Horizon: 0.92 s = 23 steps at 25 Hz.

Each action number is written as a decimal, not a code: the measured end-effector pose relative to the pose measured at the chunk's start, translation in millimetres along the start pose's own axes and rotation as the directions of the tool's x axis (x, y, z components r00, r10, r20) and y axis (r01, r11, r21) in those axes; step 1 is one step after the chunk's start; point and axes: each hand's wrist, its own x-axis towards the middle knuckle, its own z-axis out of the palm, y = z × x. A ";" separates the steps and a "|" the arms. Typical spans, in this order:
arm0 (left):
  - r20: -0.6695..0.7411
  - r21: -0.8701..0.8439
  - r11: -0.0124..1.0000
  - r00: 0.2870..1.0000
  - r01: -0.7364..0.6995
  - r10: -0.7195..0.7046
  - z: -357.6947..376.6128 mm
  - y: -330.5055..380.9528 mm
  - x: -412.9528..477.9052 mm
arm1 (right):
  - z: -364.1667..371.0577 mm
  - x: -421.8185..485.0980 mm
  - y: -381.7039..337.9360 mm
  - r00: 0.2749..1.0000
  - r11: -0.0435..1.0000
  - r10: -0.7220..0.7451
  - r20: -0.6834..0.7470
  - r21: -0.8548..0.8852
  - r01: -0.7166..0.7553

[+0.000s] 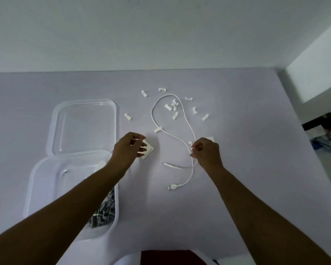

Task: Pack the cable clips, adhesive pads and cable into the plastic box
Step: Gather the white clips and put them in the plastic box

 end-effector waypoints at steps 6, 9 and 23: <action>-0.113 0.350 0.933 0.985 -0.085 0.132 42.1 6.9 42.4 | -3.6 22.3 15.7 0.994 0.967 -0.100 0.044 -0.230 0.107; -0.115 0.528 0.840 0.968 -0.129 0.221 55.6 9.8 70.0 | 3.5 31.3 17.1 0.981 0.931 -0.143 0.131 -0.318 0.178; 0.241 0.862 0.323 0.877 -0.390 0.416 78.0 -3.9 107.4 | 10.8 63.3 21.4 0.944 0.888 -0.169 0.283 -0.372 0.271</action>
